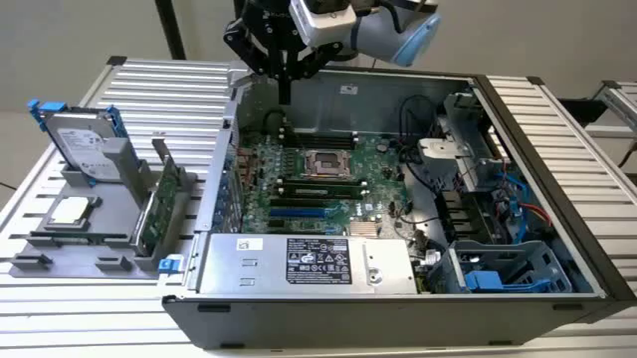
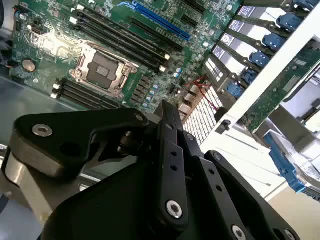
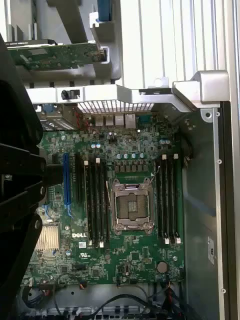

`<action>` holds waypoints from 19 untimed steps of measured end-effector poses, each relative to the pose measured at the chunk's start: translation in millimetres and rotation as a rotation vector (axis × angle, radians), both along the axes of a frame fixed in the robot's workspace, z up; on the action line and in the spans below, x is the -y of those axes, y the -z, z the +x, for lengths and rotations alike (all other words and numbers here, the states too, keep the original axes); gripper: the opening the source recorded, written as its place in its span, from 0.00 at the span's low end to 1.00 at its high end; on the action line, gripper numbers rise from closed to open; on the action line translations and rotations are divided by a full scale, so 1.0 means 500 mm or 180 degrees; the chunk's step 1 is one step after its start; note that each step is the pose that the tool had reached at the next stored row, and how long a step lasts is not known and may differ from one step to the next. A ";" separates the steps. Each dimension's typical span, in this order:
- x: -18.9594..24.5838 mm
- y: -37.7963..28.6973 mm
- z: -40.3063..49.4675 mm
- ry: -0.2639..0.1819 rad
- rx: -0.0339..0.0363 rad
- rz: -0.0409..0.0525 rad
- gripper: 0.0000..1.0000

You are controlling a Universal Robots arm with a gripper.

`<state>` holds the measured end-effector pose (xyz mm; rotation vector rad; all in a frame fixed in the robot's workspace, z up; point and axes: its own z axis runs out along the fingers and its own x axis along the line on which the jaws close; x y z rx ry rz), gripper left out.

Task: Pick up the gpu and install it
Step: 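Reach for the gpu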

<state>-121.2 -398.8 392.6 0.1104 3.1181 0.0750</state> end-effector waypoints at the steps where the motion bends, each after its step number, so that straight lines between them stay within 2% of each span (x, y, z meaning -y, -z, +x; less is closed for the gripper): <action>1: 0.0000 0.000 0.000 0.0000 0.0000 0.0000 0.00; 9: 0.0000 0.000 0.000 0.0000 0.0000 0.0000 0.00; 19: 0.0000 0.000 -0.011 0.0000 0.0000 0.0000 0.00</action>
